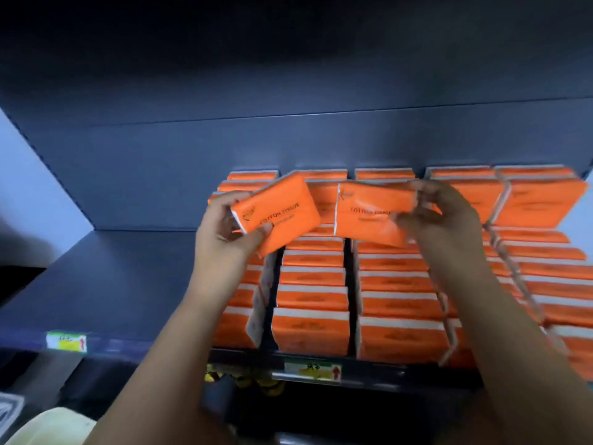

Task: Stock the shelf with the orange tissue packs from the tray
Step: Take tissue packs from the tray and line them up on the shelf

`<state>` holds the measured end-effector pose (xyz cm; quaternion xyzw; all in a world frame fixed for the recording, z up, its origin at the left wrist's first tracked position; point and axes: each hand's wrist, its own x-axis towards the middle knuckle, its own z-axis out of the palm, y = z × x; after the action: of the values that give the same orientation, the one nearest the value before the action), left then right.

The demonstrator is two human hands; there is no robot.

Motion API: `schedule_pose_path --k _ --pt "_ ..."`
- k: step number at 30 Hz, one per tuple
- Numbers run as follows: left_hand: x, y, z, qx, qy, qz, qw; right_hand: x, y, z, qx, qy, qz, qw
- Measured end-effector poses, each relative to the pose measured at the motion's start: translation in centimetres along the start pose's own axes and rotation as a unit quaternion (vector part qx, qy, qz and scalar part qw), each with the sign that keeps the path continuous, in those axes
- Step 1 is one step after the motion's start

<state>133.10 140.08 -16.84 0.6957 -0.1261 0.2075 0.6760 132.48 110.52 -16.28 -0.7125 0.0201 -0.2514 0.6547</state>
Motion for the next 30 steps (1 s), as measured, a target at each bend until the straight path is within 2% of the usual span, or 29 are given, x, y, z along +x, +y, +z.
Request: schedule_pose_path --k 4,7,11,20,30 --pt "2.8 -2.5 3.1 0.156 -0.045 0.074 0.984 1.3 1.3 -2.5 -0.020 0.020 -0.008 1.000" --pt "4.1 -3.9 4.6 0.277 -0.076 0.165 0.943 2.1 2.0 -3.5 -0.028 0.046 -0.015 0.998" --pt "4.5 -4.9 5.8 0.352 -0.111 0.199 0.908 2.8 2.7 -3.9 -0.065 0.037 -0.022 0.997" --pt "4.3 -5.4 7.5 0.437 -0.067 0.221 0.869 3.2 3.7 -3.7 -0.160 0.004 -0.027 0.987" --pt "4.5 -6.2 7.4 0.493 -0.072 0.229 0.836 3.5 3.7 -3.2 -0.224 0.006 -0.026 0.974"
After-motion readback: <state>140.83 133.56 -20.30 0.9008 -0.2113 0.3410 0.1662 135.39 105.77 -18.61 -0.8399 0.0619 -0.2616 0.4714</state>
